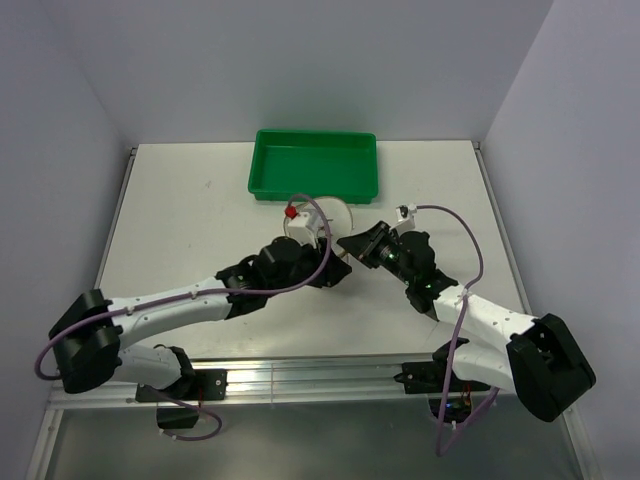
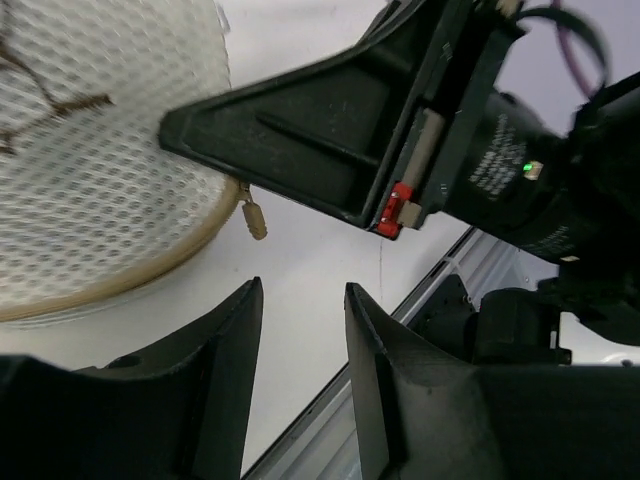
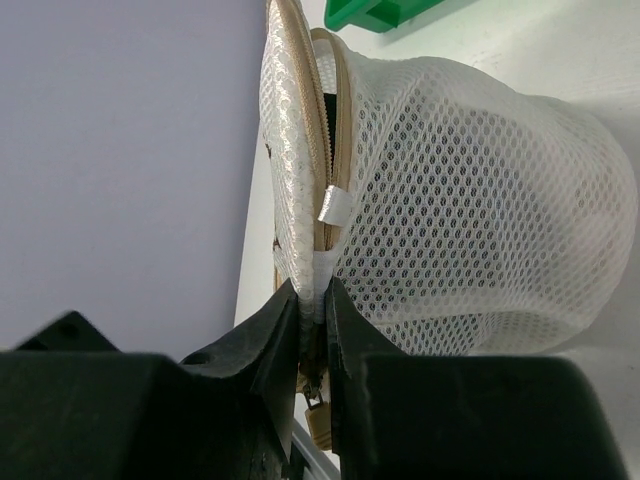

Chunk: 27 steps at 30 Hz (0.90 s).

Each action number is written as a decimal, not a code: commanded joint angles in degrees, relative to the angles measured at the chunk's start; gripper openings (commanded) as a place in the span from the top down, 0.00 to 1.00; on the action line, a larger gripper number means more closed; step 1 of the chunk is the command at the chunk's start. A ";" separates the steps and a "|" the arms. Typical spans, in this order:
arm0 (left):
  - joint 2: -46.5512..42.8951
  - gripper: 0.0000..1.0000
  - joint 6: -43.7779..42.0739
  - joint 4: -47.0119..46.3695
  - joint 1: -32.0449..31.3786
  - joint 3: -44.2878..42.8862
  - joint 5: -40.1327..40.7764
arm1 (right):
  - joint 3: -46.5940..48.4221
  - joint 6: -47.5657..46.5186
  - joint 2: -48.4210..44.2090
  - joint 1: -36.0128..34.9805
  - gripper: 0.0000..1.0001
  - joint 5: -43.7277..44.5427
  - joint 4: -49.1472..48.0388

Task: Place the bra in the laundry bag and zip it closed

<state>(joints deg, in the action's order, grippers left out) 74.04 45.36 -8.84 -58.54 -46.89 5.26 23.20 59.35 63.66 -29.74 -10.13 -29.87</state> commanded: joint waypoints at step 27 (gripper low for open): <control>10.33 0.80 0.25 -10.85 -1.66 -3.38 11.62 | 0.00 -2.49 -3.28 -3.49 0.97 4.16 0.42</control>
<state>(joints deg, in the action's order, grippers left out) 83.90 47.24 -16.56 -60.01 -47.66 13.98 23.07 58.39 62.28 -32.40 -6.37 -28.49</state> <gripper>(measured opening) 0.236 0.188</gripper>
